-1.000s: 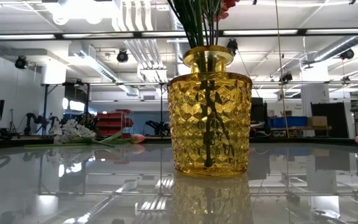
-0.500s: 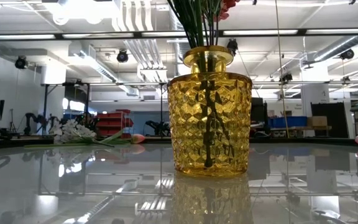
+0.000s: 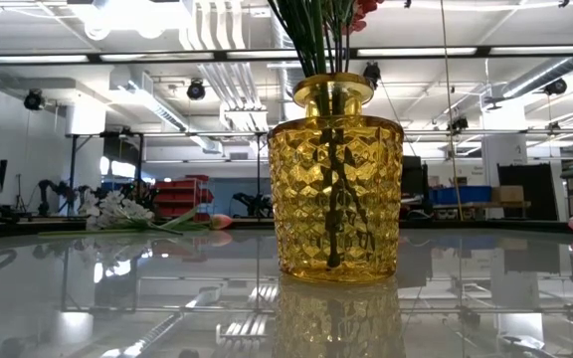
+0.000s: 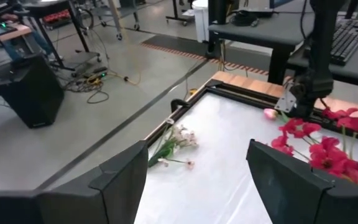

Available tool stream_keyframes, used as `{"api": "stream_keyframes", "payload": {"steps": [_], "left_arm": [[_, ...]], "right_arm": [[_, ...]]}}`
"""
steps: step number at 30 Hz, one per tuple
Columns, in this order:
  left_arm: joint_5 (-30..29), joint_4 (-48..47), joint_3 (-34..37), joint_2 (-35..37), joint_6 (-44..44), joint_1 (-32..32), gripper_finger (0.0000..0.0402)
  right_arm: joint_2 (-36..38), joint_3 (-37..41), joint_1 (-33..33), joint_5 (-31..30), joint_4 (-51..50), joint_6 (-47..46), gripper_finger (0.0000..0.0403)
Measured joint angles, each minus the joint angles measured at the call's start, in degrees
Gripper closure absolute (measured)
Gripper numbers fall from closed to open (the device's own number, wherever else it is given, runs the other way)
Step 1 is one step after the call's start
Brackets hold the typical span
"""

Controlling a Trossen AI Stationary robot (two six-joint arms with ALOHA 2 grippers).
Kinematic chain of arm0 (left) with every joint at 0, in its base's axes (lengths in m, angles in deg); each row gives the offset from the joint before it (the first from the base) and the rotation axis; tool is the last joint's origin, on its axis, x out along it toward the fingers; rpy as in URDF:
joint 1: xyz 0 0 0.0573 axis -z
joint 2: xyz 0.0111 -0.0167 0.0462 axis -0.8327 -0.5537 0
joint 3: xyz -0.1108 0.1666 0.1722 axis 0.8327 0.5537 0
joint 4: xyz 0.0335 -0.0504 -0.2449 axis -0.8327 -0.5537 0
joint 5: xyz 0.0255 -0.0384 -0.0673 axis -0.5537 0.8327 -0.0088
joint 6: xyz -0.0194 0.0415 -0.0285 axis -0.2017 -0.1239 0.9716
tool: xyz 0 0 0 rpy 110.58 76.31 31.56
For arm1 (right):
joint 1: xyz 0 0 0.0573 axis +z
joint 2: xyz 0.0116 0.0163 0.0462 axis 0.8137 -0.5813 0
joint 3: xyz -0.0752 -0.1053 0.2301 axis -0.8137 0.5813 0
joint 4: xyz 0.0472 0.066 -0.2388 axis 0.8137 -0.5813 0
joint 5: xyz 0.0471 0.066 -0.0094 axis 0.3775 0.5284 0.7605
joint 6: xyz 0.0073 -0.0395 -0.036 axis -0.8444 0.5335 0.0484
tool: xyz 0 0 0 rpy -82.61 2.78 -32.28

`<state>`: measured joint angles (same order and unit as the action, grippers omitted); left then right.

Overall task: Sort flowers into vase by color
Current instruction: Put the black tulip into the yellow vase

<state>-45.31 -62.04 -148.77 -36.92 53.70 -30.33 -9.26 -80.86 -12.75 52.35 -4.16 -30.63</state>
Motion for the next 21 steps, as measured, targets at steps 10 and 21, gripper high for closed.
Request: {"api": "stream_keyframes", "payload": {"steps": [10,21], "left_arm": [[-0.7,-1.4,0.0,-0.2,1.3,-0.4,0.0141],[-0.5,-1.5,0.0,-1.4,1.8,-0.7,0.0141]], "right_arm": [[-13.2,8.8,-2.8,0.8,26.5,5.8,0.0390],[-23.0,6.1,-6.1,2.3,32.8,1.9,0.0390]]}}
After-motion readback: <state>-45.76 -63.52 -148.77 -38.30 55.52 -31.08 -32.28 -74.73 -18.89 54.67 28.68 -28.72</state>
